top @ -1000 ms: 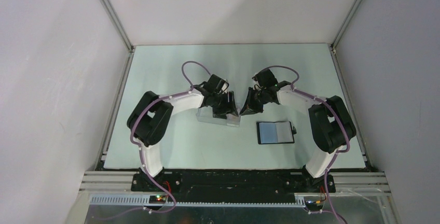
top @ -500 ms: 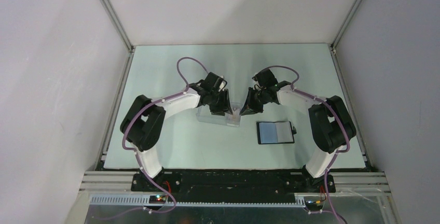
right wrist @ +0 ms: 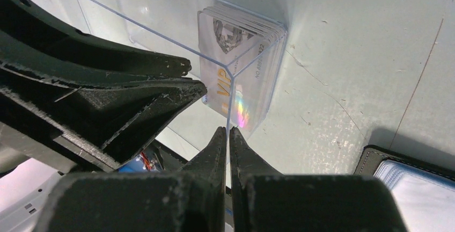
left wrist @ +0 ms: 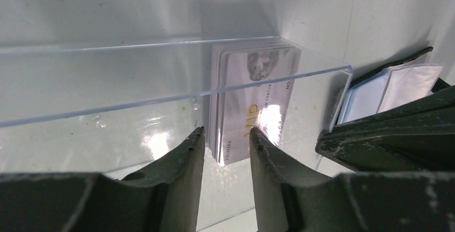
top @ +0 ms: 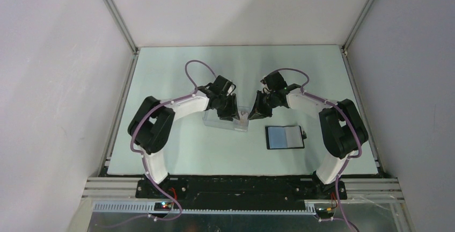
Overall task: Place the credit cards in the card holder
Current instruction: Pick up the credit card from the storage box.
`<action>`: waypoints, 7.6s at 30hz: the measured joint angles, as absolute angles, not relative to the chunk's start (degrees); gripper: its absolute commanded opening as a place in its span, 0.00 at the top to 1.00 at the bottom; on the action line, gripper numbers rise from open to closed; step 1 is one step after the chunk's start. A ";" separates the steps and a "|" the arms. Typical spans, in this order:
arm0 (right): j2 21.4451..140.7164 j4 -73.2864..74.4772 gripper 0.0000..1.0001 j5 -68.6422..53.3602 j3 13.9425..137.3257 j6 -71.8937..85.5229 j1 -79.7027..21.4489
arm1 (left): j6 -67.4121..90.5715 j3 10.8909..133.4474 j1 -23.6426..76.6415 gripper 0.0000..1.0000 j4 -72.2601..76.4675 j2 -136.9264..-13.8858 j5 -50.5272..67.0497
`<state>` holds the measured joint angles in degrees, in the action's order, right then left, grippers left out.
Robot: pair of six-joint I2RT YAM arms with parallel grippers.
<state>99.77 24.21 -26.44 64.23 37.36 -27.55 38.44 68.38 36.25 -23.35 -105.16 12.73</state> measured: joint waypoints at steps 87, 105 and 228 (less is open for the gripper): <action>99.96 25.26 0.96 -27.51 64.31 37.34 -27.64 | 31.44 76.38 40.51 0.87 -32.42 -107.26 7.70; 99.98 25.21 0.96 -27.59 64.31 37.34 -27.66 | 31.40 78.35 41.23 0.64 -34.00 -107.07 8.49; 100.84 24.58 0.95 -29.67 64.45 37.39 -28.18 | 31.51 81.30 43.44 0.69 -36.97 -106.21 7.68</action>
<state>100.84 24.58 -29.67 64.45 37.39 -28.18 31.51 81.30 43.44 -36.97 -106.21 7.68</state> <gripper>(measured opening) 0.047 0.317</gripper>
